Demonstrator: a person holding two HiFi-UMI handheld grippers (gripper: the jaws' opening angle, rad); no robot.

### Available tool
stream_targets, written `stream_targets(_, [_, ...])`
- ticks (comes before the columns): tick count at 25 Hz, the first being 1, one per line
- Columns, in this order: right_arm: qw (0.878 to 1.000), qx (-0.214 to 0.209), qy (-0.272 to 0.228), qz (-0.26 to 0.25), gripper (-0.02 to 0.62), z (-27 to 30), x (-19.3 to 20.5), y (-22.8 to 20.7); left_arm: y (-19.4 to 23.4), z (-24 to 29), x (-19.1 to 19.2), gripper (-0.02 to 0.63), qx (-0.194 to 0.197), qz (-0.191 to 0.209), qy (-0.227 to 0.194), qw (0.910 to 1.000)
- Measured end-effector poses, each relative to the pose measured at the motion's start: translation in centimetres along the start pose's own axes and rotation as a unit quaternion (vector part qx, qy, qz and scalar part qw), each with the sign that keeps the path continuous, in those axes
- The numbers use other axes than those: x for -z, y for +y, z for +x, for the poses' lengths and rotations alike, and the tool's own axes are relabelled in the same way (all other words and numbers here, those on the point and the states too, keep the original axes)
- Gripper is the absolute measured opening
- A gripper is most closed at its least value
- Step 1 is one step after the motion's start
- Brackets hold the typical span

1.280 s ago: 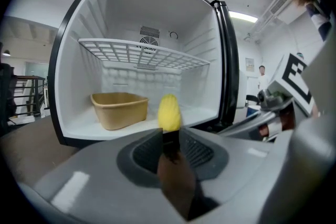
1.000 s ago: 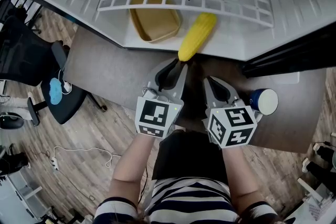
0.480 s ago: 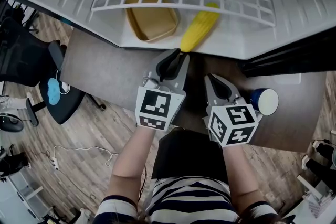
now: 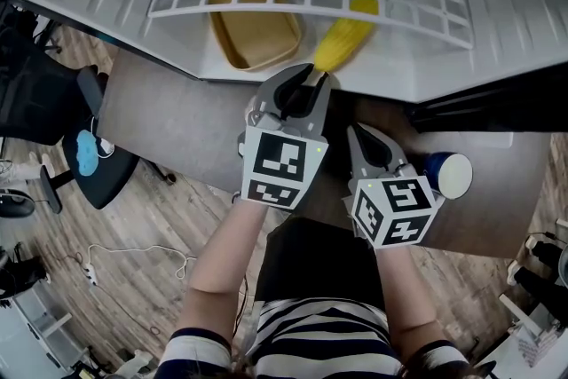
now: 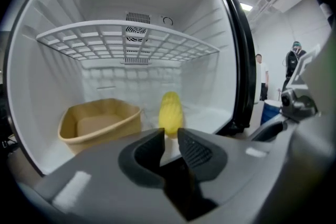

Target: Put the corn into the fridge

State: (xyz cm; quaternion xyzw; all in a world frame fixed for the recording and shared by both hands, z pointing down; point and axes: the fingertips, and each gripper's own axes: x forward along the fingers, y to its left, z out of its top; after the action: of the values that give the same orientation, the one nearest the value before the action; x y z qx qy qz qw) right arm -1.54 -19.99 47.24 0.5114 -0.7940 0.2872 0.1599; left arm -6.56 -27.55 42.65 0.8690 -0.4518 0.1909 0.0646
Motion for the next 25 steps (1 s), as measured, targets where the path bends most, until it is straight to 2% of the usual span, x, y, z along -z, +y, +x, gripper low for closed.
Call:
stream_targets(6, [1.000,0.011,-0.008,-0.007,-0.008,0.3,-0.7,-0.2,0.1,0.8,-0.4,0.000,0.008,0.014,0.014,0.9998])
stream_targets(11, [0.999,0.027,-0.015,-0.009,-0.008,0.3,-1.2,-0.9,0.3,1.2,-0.4,0.000,0.017,-0.003,0.021,0.9996])
stream_targets(25, [0.998,0.054,-0.023,-0.004,-0.008,0.1,-2.2,-2.4,0.6,1.8,-0.7,0.000,0.017,-0.004,0.029,0.9994])
